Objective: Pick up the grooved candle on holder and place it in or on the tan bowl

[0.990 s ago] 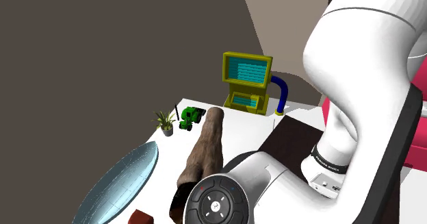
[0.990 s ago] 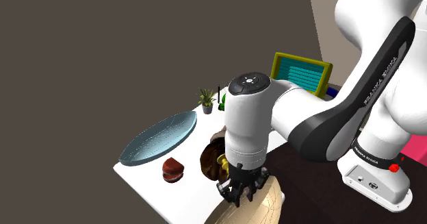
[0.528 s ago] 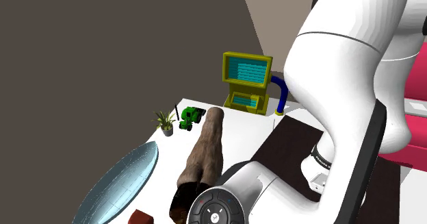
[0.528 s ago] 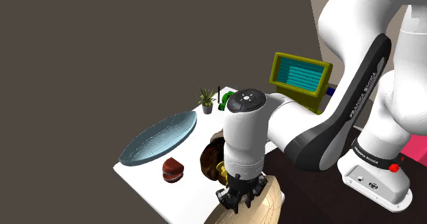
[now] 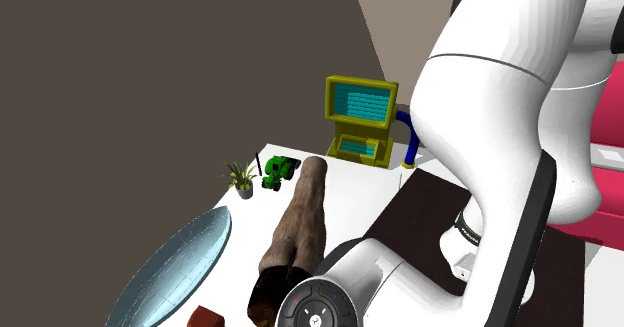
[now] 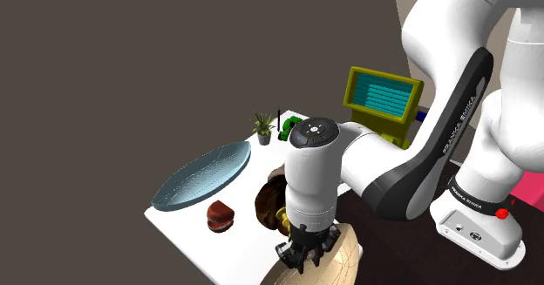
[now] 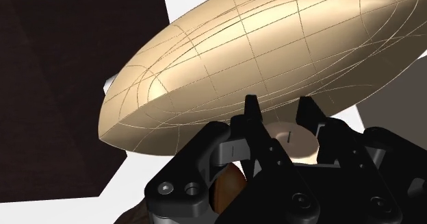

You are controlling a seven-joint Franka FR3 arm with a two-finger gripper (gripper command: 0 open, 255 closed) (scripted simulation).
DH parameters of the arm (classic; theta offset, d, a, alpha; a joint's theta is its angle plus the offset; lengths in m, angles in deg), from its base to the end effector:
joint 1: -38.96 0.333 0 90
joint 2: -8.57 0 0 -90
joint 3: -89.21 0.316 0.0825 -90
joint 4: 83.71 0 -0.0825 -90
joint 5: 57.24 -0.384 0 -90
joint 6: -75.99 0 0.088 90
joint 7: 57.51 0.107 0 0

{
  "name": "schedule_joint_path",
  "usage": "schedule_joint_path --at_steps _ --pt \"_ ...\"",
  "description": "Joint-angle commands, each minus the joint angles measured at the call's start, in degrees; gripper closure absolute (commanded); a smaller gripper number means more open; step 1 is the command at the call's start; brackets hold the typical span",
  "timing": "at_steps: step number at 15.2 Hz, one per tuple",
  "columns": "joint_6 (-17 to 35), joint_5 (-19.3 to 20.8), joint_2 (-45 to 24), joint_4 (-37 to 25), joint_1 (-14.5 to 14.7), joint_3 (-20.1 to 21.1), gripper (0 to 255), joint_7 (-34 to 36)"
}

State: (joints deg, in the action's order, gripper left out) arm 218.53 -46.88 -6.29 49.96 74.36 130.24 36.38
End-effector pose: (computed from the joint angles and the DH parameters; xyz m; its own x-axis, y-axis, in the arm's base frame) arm 0.1145 0.5014 0.2501 0.9831 -0.1723 -0.0620 -0.1708 -0.9849 0.0297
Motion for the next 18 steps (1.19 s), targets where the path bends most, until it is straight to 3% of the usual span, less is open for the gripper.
schedule_joint_path --at_steps 1,6,10,18 --pt "0.00 0.00 0.00 0.00 0.00 0.00 0 0.00" --pt "0.00 0.00 0.00 0.00 0.00 0.00 0 0.00" --pt "-6.59 -7.43 7.02 -1.37 -3.07 3.43 0 -5.25" --pt "-6.59 -7.47 7.04 -1.37 -2.93 3.29 0 -5.28"
